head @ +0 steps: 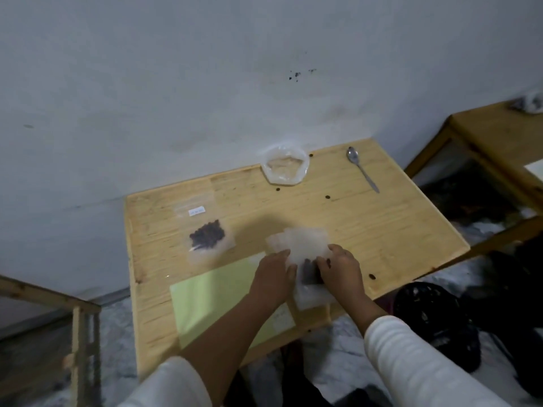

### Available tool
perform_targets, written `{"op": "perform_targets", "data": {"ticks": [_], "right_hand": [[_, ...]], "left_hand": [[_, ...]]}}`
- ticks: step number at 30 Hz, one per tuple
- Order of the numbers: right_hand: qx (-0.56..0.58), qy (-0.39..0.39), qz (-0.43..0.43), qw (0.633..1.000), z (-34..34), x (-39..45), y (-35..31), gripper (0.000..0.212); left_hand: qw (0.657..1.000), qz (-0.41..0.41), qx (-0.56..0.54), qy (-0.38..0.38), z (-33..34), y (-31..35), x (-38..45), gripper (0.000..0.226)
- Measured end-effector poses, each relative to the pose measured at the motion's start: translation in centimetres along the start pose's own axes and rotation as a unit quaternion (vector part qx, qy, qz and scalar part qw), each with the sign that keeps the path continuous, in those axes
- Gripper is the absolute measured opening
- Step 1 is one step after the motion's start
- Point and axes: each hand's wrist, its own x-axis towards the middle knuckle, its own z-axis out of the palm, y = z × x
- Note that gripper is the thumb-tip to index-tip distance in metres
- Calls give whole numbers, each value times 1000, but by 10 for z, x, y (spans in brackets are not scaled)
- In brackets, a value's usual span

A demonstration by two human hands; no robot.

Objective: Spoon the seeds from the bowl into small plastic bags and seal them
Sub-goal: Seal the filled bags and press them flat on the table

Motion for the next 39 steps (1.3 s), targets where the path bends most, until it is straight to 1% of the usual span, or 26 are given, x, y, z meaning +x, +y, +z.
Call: {"op": "perform_targets", "data": {"ticks": [3,6,8,10,12,14,16,20,23,26,27,29,30,31,33,36,39], "right_hand": [[11,10,8,1000,-1,1,3,44],[50,57,16,997,-6,1,-1,41],[109,92,27,989,-12,0,-7,41],[206,92,53,973,-19,1,-17,44],[281,73,63,955,-23,2,-28,45],[290,51,51,954,-25,4,-37,44],[299,2,30,954,-22,4,-48,41],[336,-92,-16,937,-7,-4,-68,38],[341,-130,-50,930,3,-13,-81,30],[309,-135,-81,938,11,-21,-88,19],[279,-132,-94,947,13,-22,-88,18],[145,-122,-136,972,17,-23,-84,20],[74,-117,-158,978,18,-23,-81,22],[24,-114,-172,978,20,-24,-77,23],[-39,-119,-193,973,25,-25,-69,24],[-88,-116,-210,967,37,-27,-61,23],[-152,-85,-246,954,48,-30,-57,23]], "left_hand": [[1000,-11,-11,1,6,3,1,45],[998,-26,-54,31,7,8,1,43],[993,-32,-93,60,5,10,1,40],[985,-39,-136,97,-1,11,0,37],[975,-45,-167,137,-12,9,-2,33],[966,-49,-199,160,-26,6,-3,31],[954,-48,-248,161,-40,-2,-9,31],[940,-45,-308,140,-62,-17,-24,29],[915,-57,-363,166,-69,-30,-37,27],[902,-74,-378,196,-70,-45,-50,29],[899,-79,-378,205,-71,-50,-54,29],[896,-89,-373,224,-74,-60,-62,29],[895,-94,-371,230,-76,-64,-66,29],[893,-101,-369,236,-78,-69,-69,29],[889,-113,-368,247,-79,-77,-76,30],[886,-119,-367,258,-79,-88,-83,31],[885,-128,-365,259,-76,-94,-89,31]]}}
